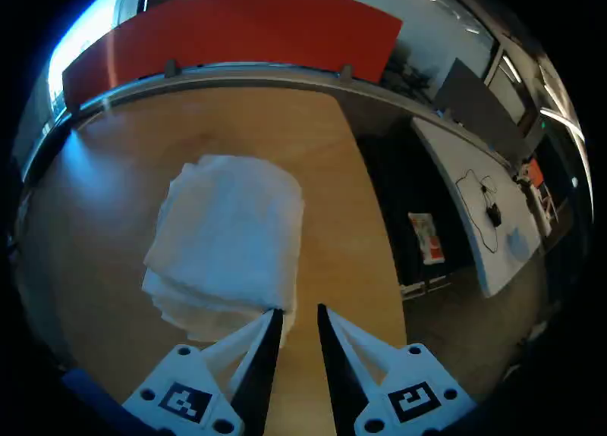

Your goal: Fold towel

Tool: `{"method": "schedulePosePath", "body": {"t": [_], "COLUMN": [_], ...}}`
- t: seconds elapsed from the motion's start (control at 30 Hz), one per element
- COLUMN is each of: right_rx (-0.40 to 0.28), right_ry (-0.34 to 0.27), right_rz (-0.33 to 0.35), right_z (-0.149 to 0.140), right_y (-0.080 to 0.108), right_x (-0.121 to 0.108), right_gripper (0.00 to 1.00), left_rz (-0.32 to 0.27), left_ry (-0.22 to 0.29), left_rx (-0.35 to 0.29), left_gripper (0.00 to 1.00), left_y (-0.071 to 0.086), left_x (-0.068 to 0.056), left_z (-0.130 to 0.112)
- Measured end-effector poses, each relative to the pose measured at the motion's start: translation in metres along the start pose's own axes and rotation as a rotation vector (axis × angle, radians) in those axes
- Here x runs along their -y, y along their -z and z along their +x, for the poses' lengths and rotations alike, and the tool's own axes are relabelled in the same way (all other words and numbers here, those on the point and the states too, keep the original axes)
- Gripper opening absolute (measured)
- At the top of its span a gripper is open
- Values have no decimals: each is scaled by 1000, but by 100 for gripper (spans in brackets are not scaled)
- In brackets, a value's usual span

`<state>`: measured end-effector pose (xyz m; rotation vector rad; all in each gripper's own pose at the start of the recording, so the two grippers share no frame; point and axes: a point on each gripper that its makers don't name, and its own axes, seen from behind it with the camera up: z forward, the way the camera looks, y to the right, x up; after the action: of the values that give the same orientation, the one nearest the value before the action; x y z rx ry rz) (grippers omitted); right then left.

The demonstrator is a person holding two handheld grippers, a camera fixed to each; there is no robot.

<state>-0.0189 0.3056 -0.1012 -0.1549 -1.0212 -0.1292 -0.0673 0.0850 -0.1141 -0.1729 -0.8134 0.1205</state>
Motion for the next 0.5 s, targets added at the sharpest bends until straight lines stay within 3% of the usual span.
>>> {"method": "schedulePosePath", "body": {"t": [0.17,0.5], "right_rx": [8,4], "right_ry": [1,12], "right_rz": [-23,-50], "right_z": [-6,-7], "right_y": [-1,2], "right_x": [-3,-8], "right_gripper": [55,58], "left_rz": [0,-2], "left_ry": [0,-1], "left_rx": [1,0], "left_gripper": [88,88], "left_y": [0,0], "left_x": [0,-1], "left_z": [0,1]}}
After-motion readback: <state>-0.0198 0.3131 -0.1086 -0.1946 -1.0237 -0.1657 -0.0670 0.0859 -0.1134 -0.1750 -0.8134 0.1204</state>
